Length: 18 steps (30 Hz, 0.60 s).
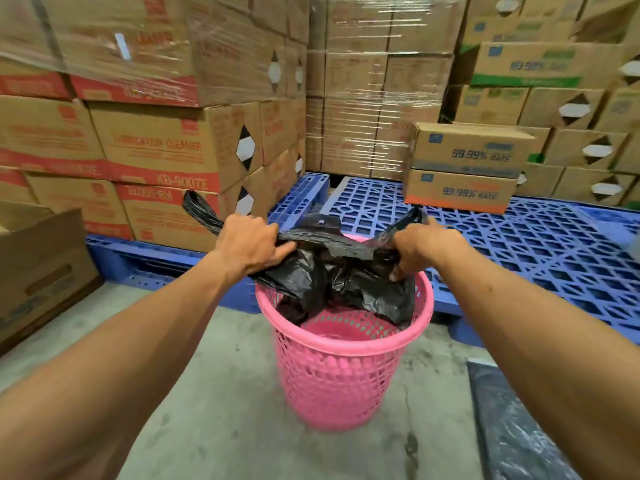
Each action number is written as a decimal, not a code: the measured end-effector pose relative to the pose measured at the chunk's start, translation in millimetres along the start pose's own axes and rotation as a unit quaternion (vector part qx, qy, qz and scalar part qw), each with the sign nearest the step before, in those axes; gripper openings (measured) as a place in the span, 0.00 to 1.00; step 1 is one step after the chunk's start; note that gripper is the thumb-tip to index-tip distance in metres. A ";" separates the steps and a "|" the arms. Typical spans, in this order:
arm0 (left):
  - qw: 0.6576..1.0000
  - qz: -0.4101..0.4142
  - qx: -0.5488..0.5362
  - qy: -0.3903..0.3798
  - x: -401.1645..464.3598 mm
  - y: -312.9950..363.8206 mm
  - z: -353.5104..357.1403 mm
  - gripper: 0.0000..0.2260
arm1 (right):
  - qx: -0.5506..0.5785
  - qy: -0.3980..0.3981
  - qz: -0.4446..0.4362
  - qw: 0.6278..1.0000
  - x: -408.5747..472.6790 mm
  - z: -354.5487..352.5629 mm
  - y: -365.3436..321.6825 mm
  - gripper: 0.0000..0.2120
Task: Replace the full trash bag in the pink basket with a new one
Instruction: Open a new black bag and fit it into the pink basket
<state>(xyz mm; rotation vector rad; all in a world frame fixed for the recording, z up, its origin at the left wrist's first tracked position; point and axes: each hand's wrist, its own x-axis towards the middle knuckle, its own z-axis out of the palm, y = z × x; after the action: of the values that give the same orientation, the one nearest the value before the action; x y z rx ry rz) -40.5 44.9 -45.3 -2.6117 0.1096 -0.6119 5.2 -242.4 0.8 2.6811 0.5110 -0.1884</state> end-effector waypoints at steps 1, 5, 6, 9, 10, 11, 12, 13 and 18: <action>1.000 0.013 -0.003 0.015 -1.5 -2.0 4.4 0.31 | -0.013 0.031 0.002 0.999 0.5 4.3 0.4 0.20; 0.997 0.017 -0.046 0.061 0.9 8.3 7.1 0.27 | -0.024 0.200 0.075 0.977 -1.5 17.1 7.7 0.08; 0.995 0.005 -0.072 0.072 4.5 14.2 4.9 0.26 | -0.024 0.221 0.090 0.971 -3.7 19.4 10.4 0.08; 0.988 -0.008 -0.142 0.065 18.3 34.9 2.5 0.22 | -0.043 0.237 0.087 0.967 -14.0 21.6 16.9 0.11; 0.986 0.009 -0.153 0.062 22.0 42.6 5.0 0.20 | -0.052 0.239 0.068 0.967 -18.1 21.3 18.9 0.12; 0.986 0.034 -0.159 0.049 24.8 50.3 8.6 0.18 | -0.055 0.232 0.036 0.971 -22.5 20.5 20.2 0.13; 0.986 0.062 -0.154 0.023 26.0 56.8 11.8 0.15 | -0.050 0.210 -0.005 0.976 -25.3 20.8 20.5 0.12; 0.986 0.084 -0.145 0.004 26.9 62.0 17.0 0.12 | -0.045 0.179 -0.048 0.982 -27.4 21.1 18.9 0.12; 0.970 0.041 -0.240 -0.018 32.7 66.9 49.9 0.15 | -0.020 0.052 -0.112 0.992 -18.2 38.2 4.4 0.09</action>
<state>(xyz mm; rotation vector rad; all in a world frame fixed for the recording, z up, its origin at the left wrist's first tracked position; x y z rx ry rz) 12.4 -0.2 -101.8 -3.0606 0.3961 -0.5624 -12.1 -267.7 -28.7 2.6006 0.8394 -0.0988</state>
